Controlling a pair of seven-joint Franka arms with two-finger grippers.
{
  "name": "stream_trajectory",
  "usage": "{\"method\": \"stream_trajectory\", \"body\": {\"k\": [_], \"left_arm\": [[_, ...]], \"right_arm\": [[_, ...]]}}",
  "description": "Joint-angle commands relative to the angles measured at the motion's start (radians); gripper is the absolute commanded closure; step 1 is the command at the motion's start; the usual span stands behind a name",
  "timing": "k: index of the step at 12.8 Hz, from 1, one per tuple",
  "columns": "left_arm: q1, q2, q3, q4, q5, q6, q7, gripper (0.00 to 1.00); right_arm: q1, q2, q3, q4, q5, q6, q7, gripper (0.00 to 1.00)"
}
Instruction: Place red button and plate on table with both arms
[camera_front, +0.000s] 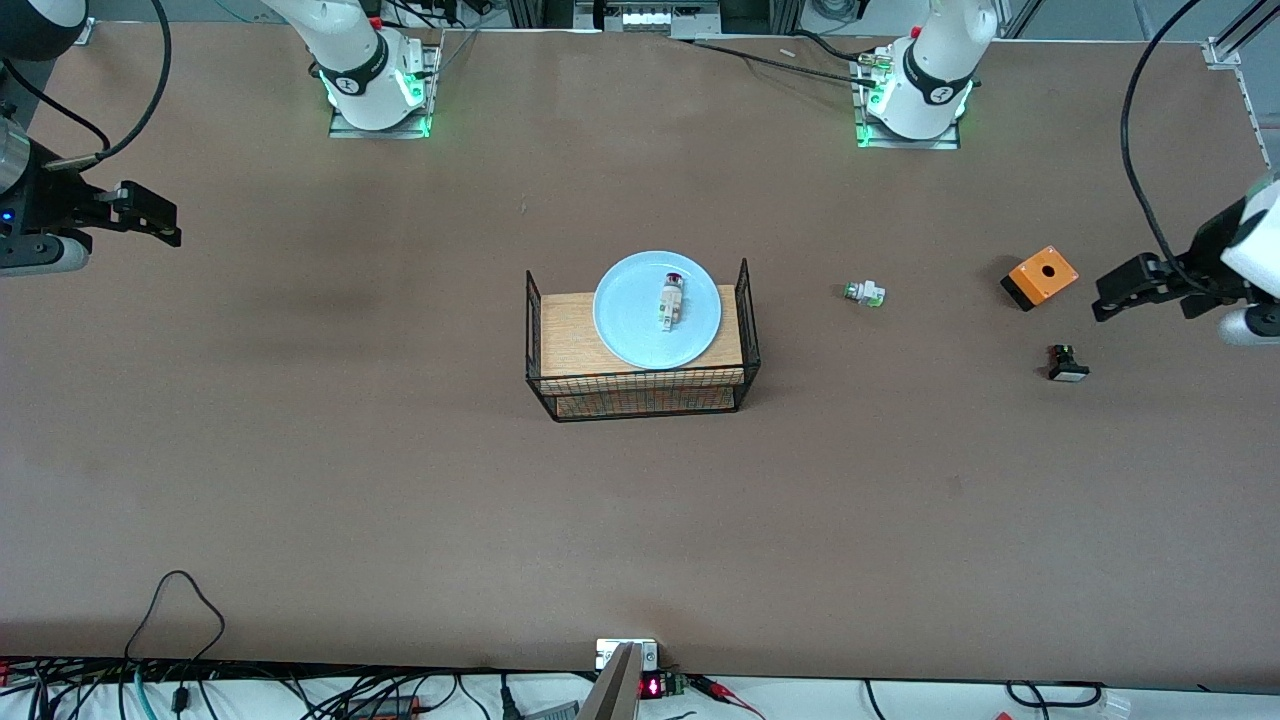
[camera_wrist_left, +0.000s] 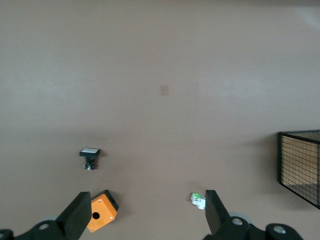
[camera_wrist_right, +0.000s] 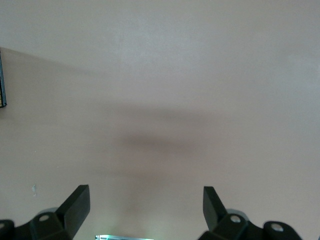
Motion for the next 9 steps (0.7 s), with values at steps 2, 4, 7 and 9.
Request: {"method": "stream_trajectory", "body": {"k": [2,4,7,9], "left_arm": [[-0.019,0.036,-0.126,0.016,0.016,-0.116,0.02,0.0],[-0.05,0.085,-0.202,0.009,0.018,-0.124,0.012,0.0],[-0.064,0.12,-0.252,0.013,-0.08,-0.125,0.018,0.0],[-0.102,0.152,-0.268,0.019,-0.134,-0.09,0.017,0.0]], "right_arm": [[-0.011,0.01,0.002,0.022,0.017,-0.018,-0.01,0.0],[-0.01,0.01,0.001,0.024,0.017,-0.018,-0.01,0.0],[-0.002,0.01,0.003,0.024,0.017,-0.018,-0.008,0.0],[-0.005,0.01,0.003,0.024,0.017,-0.016,-0.011,0.0]]}}
